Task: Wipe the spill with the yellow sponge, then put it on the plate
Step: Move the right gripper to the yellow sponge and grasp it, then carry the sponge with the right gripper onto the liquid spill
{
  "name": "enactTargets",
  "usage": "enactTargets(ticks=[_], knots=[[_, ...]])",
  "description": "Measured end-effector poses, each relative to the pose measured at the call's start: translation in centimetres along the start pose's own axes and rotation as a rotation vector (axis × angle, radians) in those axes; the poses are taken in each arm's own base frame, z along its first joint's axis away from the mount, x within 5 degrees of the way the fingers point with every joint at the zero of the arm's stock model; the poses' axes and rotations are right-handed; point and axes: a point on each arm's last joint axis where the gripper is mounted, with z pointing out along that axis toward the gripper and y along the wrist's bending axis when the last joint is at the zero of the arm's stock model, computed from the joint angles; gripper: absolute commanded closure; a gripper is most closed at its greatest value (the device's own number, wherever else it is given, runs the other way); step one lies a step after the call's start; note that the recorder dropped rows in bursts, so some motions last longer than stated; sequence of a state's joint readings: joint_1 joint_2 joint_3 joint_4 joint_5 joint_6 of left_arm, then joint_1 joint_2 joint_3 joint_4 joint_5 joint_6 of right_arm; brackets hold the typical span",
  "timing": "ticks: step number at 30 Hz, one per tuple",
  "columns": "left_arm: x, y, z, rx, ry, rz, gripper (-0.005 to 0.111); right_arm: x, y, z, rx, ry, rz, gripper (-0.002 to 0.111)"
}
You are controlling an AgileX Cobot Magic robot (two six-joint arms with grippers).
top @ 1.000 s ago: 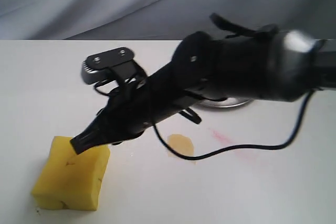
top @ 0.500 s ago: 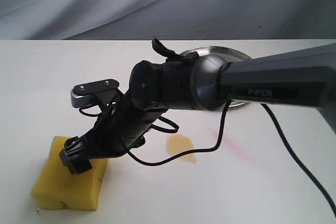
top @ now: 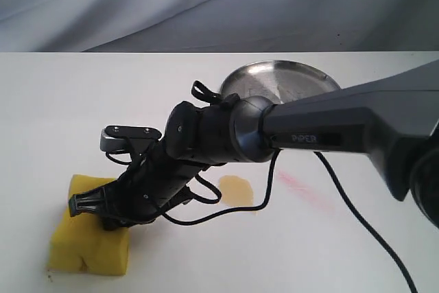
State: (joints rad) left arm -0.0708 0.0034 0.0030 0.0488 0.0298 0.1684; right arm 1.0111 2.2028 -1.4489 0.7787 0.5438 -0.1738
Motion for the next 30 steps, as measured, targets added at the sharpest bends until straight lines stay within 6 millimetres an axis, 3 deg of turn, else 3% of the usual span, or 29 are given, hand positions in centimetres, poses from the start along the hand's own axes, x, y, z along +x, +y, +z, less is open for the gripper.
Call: enactTargets(ticks=[4, 8, 9, 12, 17, 24, 30], knots=[[0.0, 0.0, 0.0, 0.000, 0.000, 0.000, 0.107, -0.2, 0.6, -1.8, 0.027, -0.013, -0.111, 0.108], [0.0, 0.0, 0.0, 0.000, 0.000, 0.000, 0.107, 0.9, 0.8, -7.8, 0.084, -0.107, -0.196, 0.108], [0.0, 0.0, 0.0, 0.000, 0.000, 0.000, 0.107, 1.4, 0.0, -8.9, 0.110, -0.114, -0.197, 0.108], [0.0, 0.0, 0.0, 0.000, 0.000, 0.000, 0.107, 3.8, -4.7, -12.5, 0.204, -0.112, -0.106, 0.108], [0.0, 0.0, 0.0, 0.000, 0.000, 0.000, 0.107, 5.5, -9.7, -16.3, 0.285, -0.141, 0.013, 0.108], [0.0, 0.0, 0.0, 0.000, 0.000, 0.000, 0.107, 6.2, -13.6, -18.1, 0.352, -0.103, 0.100, 0.108], [0.0, 0.0, 0.0, 0.000, 0.000, 0.000, 0.107, 6.3, -15.1, -16.1, 0.371, -0.044, 0.151, 0.108]])
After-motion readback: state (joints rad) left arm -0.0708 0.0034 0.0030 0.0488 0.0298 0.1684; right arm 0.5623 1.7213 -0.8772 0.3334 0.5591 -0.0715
